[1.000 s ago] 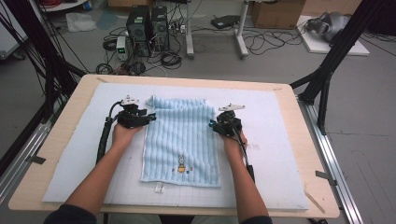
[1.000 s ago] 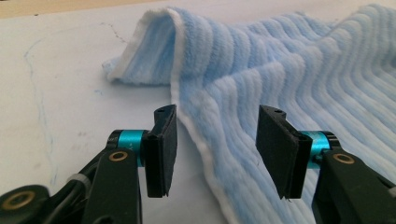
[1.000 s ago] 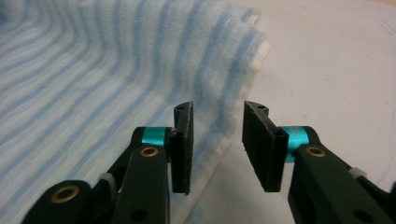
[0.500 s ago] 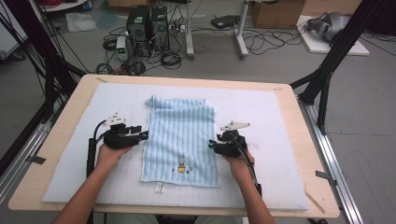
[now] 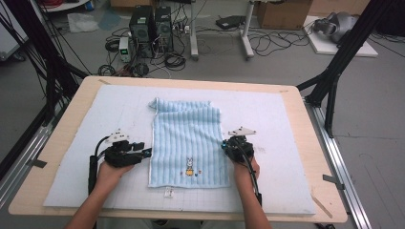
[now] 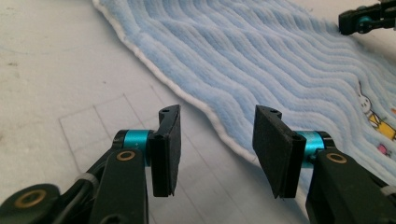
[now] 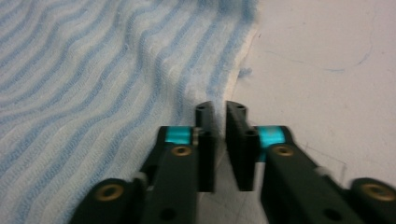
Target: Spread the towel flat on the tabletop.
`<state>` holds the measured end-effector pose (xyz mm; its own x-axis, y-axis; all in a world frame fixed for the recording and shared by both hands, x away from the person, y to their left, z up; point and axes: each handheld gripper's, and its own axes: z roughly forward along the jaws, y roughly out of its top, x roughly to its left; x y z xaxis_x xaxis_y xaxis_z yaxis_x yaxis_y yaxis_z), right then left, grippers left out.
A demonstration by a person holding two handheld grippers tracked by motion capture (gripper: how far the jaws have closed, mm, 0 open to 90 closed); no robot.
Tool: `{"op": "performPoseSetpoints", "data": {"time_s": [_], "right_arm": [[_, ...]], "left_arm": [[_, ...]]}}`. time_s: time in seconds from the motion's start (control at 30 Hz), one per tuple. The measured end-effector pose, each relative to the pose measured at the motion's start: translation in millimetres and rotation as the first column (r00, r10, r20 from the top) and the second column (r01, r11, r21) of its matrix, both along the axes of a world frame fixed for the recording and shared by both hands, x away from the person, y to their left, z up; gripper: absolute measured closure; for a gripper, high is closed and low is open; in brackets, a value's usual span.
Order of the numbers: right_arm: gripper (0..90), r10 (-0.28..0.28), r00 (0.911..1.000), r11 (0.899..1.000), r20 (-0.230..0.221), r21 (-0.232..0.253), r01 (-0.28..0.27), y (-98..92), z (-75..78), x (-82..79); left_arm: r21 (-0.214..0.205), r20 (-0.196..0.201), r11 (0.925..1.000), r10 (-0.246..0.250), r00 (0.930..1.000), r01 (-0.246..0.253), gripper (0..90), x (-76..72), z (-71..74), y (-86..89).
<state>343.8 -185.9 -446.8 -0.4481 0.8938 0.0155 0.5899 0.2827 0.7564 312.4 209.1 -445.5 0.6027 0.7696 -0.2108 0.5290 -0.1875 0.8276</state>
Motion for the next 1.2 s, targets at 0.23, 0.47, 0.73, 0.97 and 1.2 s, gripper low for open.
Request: {"op": "performPoseSetpoints", "data": {"time_s": [0.23,0.47,0.73,0.97,1.2], "right_arm": [[61.7,0.073,0.9965,0.996,0.041,0.044,-0.074,-13.4,8.2,-23.5],[60.2,0.185,0.98,0.98,0.073,0.054,-0.189,-21.7,15.6,-51.0],[59.3,0.275,0.9604,0.958,0.048,0.075,-0.278,-17.4,10.4,-73.2],[63.1,0.333,0.9424,0.942,-0.03,0.048,-0.332,-8.2,-2.0,-71.8],[85.2,0.402,0.9132,0.915,-0.064,0.062,-0.399,-9.9,0.7,-76.4]], "left_arm": [[0.001,0.025,0.9997,-0.023,0.9994,0.023,52.1,-27.6,2.9,-3.5],[0.009,0.051,0.9917,-0.129,0.9903,0.129,67.0,-42.9,3.5,-7.9],[0.015,0.044,0.9794,-0.202,0.9784,0.201,65.3,-43.7,0.0,-24.1],[0.127,0.002,0.961,-0.248,0.9688,0.246,62.5,-44.4,-5.3,-40.2],[0.132,-0.004,0.9509,-0.282,0.9595,0.28,87.6,-54.3,-5.3,-35.6]]}}
